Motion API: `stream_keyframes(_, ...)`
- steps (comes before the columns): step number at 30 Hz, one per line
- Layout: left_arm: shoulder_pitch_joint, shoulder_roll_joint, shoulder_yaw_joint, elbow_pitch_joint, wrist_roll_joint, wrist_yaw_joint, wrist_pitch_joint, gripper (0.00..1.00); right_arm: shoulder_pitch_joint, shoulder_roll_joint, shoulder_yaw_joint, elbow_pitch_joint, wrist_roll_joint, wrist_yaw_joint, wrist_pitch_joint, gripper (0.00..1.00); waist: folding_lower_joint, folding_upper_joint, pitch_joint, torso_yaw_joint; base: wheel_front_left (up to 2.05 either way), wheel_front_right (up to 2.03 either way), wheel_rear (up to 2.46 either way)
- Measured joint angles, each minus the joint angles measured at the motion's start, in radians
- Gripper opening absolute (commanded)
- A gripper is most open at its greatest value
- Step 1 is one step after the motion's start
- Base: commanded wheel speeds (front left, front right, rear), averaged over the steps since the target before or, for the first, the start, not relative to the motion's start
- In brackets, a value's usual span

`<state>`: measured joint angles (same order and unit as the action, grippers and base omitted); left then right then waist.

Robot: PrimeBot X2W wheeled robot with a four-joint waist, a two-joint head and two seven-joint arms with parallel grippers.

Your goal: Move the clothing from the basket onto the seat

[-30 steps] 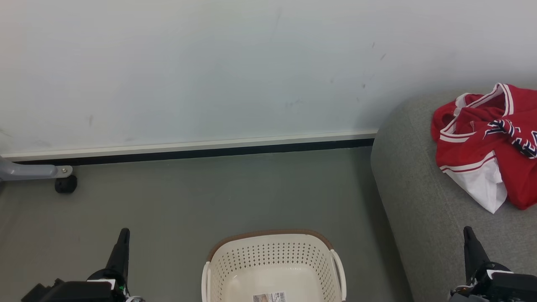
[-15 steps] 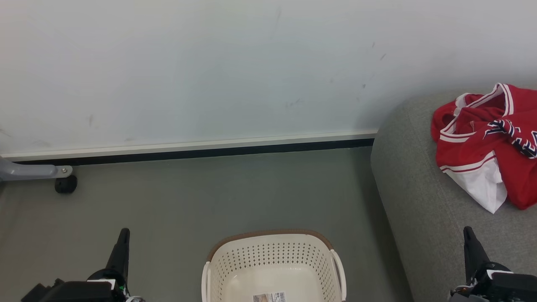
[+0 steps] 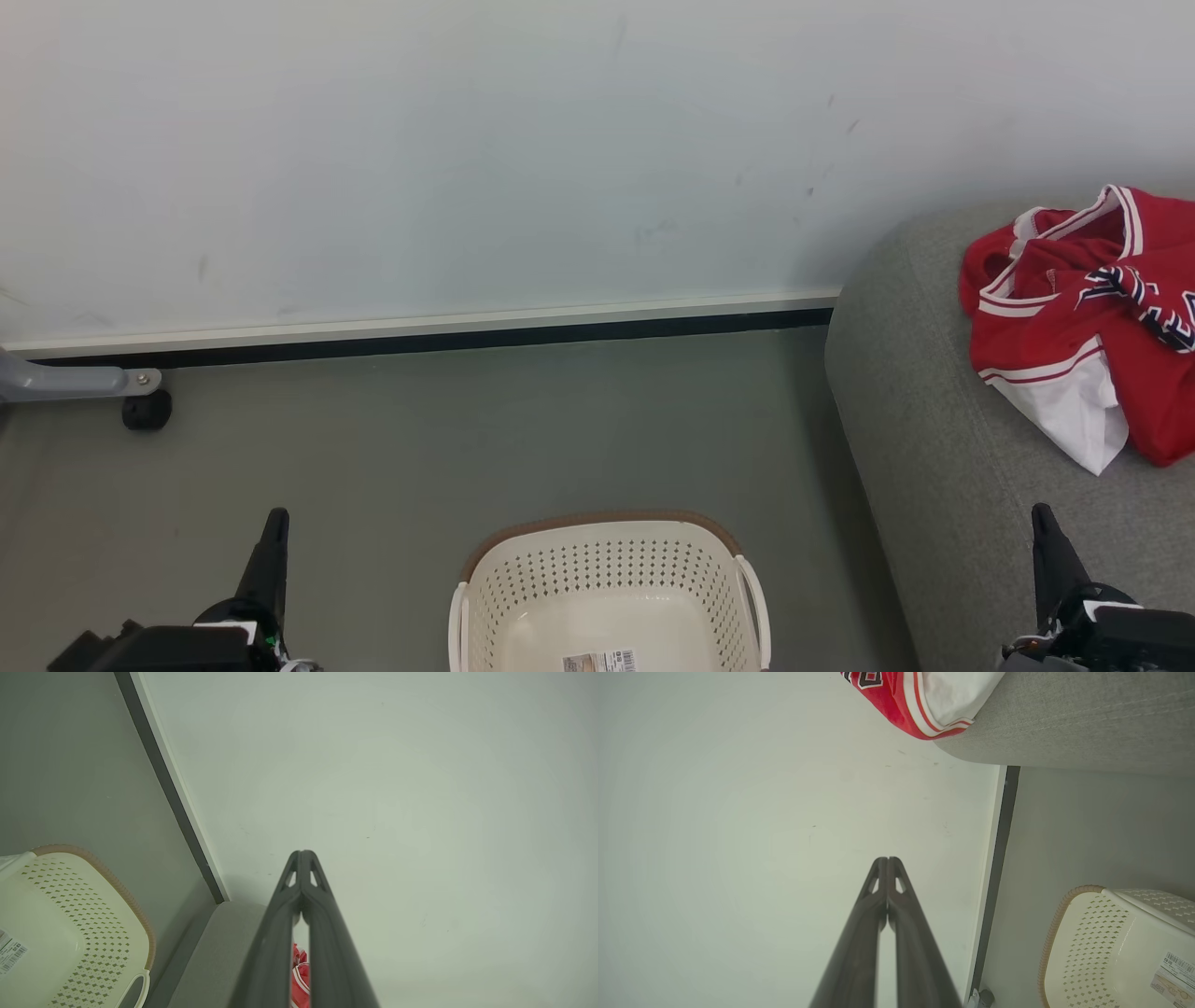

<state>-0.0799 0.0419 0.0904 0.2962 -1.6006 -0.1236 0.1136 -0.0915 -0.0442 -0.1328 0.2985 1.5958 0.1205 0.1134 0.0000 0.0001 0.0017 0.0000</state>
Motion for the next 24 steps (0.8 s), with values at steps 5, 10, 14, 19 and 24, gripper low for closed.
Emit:
stream_keyframes(5,0.0,0.0,0.0,0.0,0.0,0.0,0.0,0.0,0.0,0.0,0.0,0.0,0.0,0.0,0.0,0.0,0.0,0.0,0.0,0.0,0.0,0.0,0.0)
stream_keyframes(10,0.0,0.0,0.0,0.0,0.0,0.0,0.0,0.0,0.0,0.0,0.0,0.0,0.0,0.0,0.0,0.0,0.0,0.0,0.0,0.0,0.0,0.0,0.0)
stream_keyframes(14,0.0,0.0,0.0,0.0,0.0,0.0,0.0,0.0,0.0,0.0,0.0,0.0,0.0,0.0,0.0,0.0,0.0,0.0,0.0,0.0,0.0,0.0,0.0)
stream_keyframes(19,0.0,0.0,0.0,0.0,0.0,0.0,0.0,0.0,0.0,0.0,0.0,0.0,0.0,0.0,0.0,0.0,0.0,0.0,0.0,0.0,0.0,0.0,0.0)
stream_keyframes(24,0.0,0.0,0.0,0.0,0.0,0.0,0.0,0.0,0.0,0.0,0.0,0.0,0.0,0.0,0.0,0.0,0.0,0.0,0.0,0.0,0.0,0.0,0.0)
